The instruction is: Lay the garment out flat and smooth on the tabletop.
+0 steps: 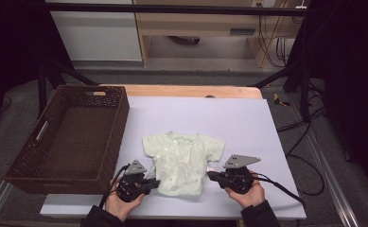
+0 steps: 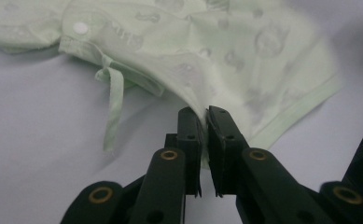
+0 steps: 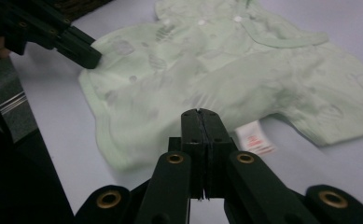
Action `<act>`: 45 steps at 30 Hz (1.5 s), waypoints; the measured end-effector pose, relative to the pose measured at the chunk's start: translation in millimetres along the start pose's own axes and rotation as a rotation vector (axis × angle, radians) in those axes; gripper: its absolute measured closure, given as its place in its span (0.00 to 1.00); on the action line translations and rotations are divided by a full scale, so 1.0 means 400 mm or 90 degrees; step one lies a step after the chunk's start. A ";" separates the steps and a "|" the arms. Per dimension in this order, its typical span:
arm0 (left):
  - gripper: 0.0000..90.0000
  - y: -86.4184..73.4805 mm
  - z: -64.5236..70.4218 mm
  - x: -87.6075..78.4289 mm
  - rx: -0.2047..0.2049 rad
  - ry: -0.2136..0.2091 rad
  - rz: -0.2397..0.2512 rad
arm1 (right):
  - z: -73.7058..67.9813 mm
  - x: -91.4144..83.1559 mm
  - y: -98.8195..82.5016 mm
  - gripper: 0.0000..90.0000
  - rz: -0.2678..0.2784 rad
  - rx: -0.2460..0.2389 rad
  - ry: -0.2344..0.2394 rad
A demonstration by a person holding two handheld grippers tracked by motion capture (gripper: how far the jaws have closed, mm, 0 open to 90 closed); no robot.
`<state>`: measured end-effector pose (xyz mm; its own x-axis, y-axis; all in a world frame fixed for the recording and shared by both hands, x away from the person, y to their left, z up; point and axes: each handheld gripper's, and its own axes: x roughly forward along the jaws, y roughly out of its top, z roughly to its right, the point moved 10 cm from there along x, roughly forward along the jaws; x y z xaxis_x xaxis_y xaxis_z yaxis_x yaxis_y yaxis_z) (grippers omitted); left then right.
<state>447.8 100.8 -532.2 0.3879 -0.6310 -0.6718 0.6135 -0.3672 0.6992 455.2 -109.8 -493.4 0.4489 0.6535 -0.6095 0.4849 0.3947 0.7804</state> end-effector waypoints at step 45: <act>0.87 0.120 -0.268 0.084 -0.075 0.193 0.075 | 0.260 0.143 -0.020 0.93 -0.005 0.079 -0.189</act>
<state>564.0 135.4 -547.5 0.6366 -0.4260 -0.6429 0.6208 -0.2117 0.7549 555.0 -142.6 -549.2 0.6352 0.4258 -0.6443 0.5693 0.3056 0.7632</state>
